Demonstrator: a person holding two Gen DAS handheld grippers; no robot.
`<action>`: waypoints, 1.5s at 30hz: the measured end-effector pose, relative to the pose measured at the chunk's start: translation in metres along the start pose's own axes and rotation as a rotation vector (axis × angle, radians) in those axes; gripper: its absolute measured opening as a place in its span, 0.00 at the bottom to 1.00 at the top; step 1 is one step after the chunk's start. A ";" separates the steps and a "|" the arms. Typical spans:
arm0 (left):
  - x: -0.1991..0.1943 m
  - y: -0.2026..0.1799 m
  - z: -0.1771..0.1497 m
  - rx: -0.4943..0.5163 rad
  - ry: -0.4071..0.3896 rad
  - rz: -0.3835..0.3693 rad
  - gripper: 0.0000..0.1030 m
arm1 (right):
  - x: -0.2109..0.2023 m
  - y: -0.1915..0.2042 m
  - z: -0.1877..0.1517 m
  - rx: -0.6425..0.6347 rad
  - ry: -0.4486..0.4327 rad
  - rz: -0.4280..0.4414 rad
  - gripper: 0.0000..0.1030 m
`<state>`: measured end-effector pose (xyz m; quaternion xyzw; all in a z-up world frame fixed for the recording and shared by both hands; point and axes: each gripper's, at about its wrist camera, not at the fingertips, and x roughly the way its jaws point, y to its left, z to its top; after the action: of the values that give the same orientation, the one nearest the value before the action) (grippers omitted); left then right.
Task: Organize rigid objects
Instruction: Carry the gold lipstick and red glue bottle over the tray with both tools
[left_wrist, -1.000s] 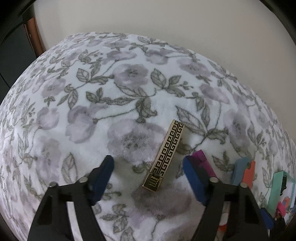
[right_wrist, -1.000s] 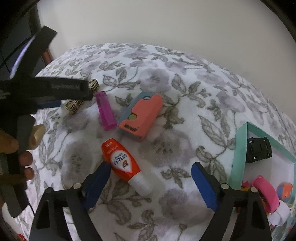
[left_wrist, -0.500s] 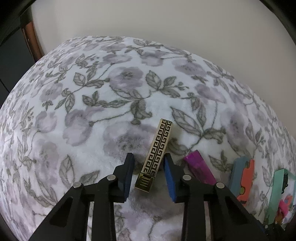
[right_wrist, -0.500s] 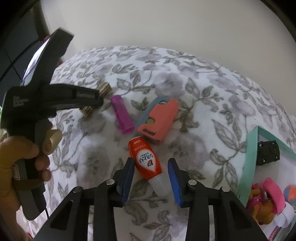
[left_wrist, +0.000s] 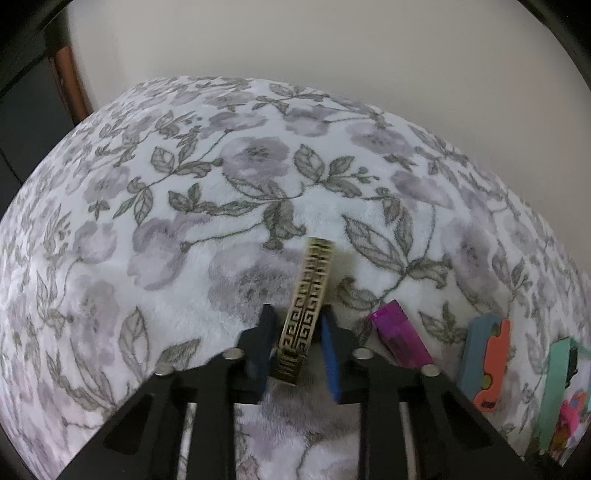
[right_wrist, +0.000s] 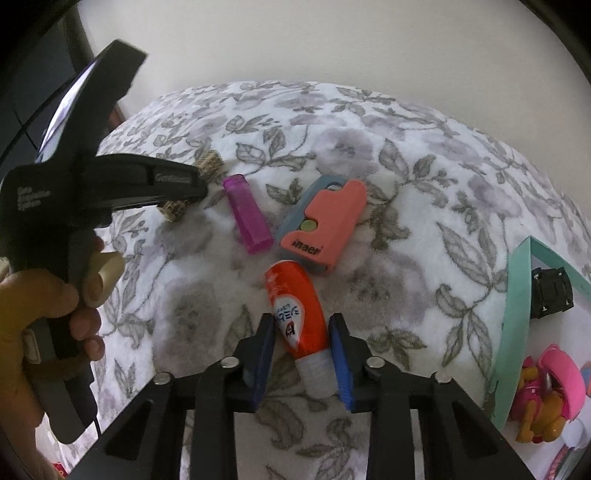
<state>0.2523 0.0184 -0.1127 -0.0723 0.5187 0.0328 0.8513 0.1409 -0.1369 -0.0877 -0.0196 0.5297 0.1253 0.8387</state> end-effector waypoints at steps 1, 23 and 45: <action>0.000 0.002 0.000 -0.011 0.003 -0.007 0.15 | -0.001 -0.002 0.000 0.008 0.001 0.008 0.28; -0.086 -0.011 0.009 -0.123 -0.040 -0.233 0.15 | -0.080 -0.055 0.014 0.247 -0.172 0.217 0.27; -0.195 -0.163 -0.029 0.100 -0.169 -0.452 0.15 | -0.229 -0.174 -0.023 0.452 -0.394 -0.134 0.27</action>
<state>0.1581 -0.1433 0.0622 -0.1414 0.4173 -0.1782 0.8798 0.0678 -0.3526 0.0897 0.1574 0.3686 -0.0500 0.9148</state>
